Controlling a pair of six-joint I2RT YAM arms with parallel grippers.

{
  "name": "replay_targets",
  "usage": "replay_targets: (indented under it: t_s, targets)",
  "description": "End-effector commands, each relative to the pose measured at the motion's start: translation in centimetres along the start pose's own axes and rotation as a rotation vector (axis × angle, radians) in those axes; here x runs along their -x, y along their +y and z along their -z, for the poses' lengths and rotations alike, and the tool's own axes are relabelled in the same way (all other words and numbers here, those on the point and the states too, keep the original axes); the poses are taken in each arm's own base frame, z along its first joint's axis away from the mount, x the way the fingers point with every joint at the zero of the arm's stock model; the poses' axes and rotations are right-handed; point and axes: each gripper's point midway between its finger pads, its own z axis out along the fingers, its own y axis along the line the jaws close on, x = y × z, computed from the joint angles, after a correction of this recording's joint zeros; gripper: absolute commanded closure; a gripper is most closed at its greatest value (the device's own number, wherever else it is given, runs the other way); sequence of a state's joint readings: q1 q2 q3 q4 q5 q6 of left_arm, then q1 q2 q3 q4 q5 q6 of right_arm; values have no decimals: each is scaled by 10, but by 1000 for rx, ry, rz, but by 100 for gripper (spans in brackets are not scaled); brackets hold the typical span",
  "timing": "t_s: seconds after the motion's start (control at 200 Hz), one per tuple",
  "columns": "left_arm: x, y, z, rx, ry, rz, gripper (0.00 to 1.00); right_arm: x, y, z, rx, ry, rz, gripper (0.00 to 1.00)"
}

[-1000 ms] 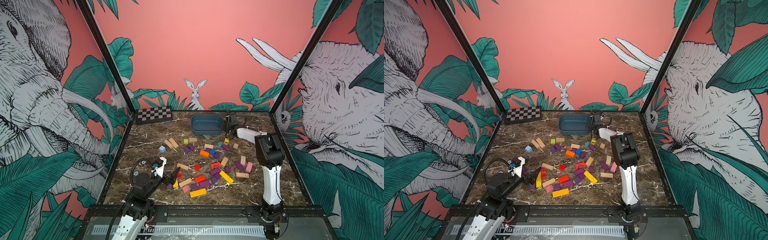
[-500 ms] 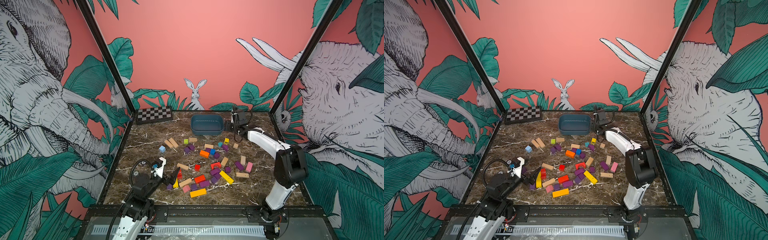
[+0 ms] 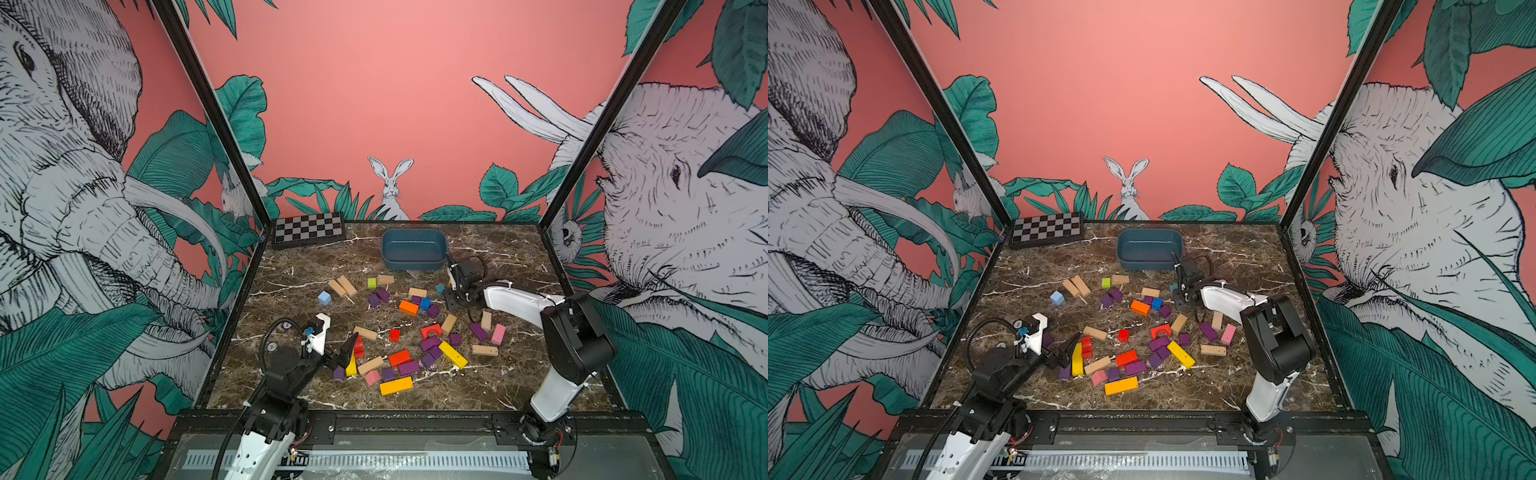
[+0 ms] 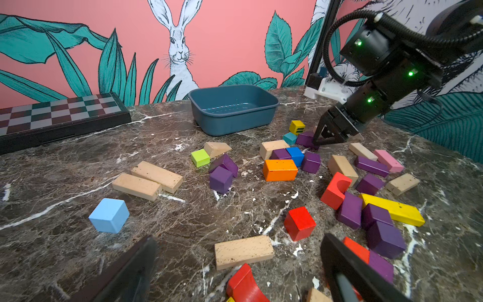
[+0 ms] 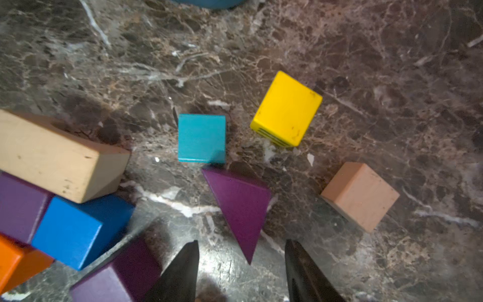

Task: Pick purple bricks into the storage bin
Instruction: Pick up the building block from the center of the board.

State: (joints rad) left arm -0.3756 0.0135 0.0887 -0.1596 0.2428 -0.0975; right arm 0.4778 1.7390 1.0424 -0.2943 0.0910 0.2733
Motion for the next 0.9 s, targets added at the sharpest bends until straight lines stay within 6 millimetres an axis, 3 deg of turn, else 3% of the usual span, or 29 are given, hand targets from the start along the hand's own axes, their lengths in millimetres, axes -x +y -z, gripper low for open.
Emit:
replay_targets:
  t_s: [0.0,0.465,0.66,0.895]
  targets:
    - [-7,3,-1,16,16,10,1,12,-6,-4,-40,-47,19,44]
    - [-6,3,-2,13,15,7,1,44,-1,-31,-9,-64,38,46]
    - [-6,5,-2,24,16,7,1,44,0,-35,2,-38,60,53]
    - [-5,5,-2,27,15,6,1,31,3,-34,27,2,55,58]
